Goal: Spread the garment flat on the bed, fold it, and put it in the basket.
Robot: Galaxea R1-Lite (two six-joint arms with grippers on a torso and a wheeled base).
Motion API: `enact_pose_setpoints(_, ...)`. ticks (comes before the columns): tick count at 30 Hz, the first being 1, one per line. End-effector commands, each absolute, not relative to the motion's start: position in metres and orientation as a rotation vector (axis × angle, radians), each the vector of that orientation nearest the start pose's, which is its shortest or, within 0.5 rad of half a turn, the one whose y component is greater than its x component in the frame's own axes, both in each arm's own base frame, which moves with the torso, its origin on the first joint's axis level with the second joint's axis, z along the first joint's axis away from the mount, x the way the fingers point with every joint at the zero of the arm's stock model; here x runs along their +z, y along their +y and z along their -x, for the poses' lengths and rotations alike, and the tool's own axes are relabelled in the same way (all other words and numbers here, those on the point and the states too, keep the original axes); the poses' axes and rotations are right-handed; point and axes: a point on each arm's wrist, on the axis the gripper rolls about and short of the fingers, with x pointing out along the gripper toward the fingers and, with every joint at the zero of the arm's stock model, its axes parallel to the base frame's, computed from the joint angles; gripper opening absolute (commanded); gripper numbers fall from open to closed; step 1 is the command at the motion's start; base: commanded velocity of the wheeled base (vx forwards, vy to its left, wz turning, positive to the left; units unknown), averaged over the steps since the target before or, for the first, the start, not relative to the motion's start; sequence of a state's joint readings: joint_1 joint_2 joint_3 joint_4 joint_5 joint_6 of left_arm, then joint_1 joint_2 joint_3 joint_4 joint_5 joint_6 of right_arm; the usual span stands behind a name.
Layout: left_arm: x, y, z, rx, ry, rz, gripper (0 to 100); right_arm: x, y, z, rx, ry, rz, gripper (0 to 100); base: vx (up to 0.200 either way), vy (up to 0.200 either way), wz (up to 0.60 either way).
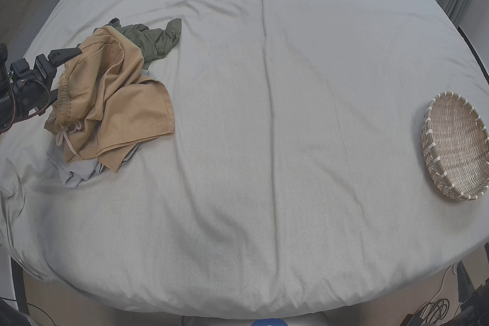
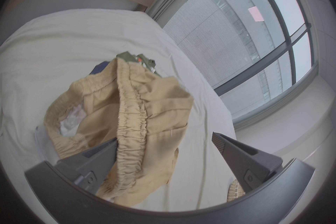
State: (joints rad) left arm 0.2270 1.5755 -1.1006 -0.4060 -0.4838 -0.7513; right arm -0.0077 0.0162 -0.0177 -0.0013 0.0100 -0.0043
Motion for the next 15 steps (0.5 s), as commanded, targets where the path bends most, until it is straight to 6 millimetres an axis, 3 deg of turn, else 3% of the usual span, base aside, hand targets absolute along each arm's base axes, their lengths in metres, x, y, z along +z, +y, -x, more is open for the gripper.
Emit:
enact_pose_setpoints(1, 0.298, 0.052, -0.283, -0.249, 0.085, 0.765, 100, 0.076, 0.000, 0.022, 0.002, 0.011, 0.004, 100, 0.000, 0.000, 0.00)
enact_pose_setpoints(9, 0.315, 0.050, -0.268, -0.277, 0.012, 0.747, 100, 0.076, 0.000, 0.022, 0.003, 0.011, 0.005, 100, 0.000, 0.000, 0.00)
enact_pose_setpoints(15, 0.283, 0.050, -0.281, -0.255, 0.096, 0.756, 100, 0.076, 0.000, 0.022, 0.002, 0.011, 0.006, 100, 0.000, 0.000, 0.00)
